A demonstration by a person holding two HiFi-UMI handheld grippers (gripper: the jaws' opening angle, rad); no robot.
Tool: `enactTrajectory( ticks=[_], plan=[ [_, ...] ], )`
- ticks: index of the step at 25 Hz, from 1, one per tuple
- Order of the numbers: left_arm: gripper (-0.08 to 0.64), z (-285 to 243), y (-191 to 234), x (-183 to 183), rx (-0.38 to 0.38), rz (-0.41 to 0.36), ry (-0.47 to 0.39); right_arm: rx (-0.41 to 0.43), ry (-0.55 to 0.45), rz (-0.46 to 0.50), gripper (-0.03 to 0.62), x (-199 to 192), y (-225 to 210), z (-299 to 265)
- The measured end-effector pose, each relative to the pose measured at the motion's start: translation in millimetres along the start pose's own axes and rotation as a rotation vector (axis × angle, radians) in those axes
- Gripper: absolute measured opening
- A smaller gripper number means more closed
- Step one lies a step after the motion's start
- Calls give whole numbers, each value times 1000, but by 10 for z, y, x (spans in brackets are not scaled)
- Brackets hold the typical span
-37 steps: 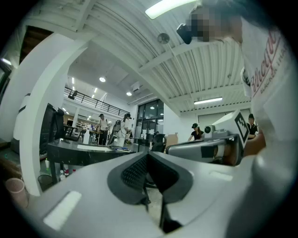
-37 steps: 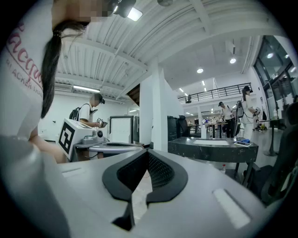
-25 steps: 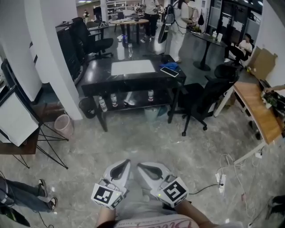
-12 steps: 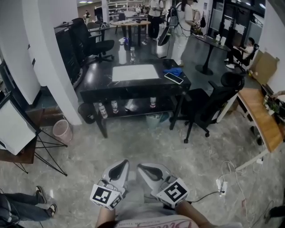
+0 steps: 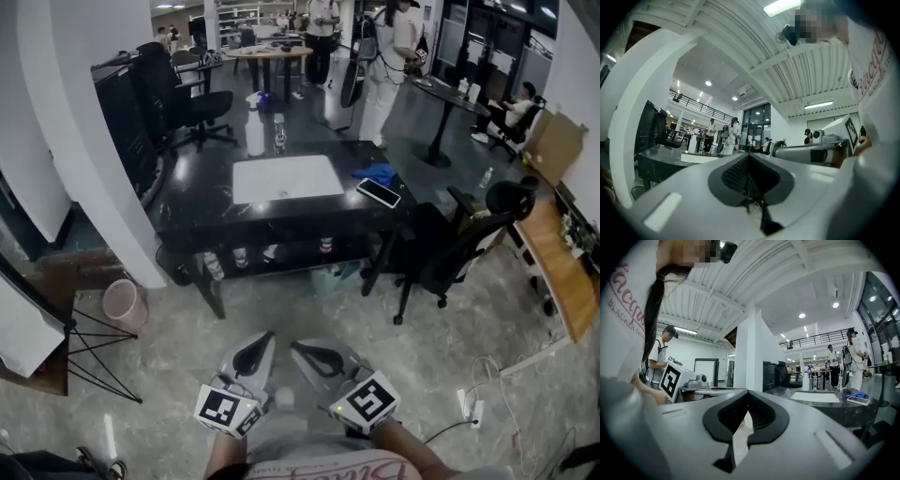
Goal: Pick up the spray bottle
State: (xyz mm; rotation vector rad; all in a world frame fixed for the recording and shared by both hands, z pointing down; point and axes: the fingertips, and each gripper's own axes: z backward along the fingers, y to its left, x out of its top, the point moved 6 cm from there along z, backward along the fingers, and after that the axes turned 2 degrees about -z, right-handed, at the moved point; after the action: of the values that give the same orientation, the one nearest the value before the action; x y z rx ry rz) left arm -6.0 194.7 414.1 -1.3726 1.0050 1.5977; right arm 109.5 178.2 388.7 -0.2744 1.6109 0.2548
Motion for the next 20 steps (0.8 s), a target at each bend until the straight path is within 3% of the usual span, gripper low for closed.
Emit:
enactTrajectory(
  ticks=[9, 20],
  plan=[
    [0, -684, 921, 133, -17, -17, -32, -12, -10, 18, 0, 177, -687, -864],
    [0, -1105, 1399, 78, -1, 8, -25, -14, -2, 4, 2, 131, -1202, -1381]
  ],
)
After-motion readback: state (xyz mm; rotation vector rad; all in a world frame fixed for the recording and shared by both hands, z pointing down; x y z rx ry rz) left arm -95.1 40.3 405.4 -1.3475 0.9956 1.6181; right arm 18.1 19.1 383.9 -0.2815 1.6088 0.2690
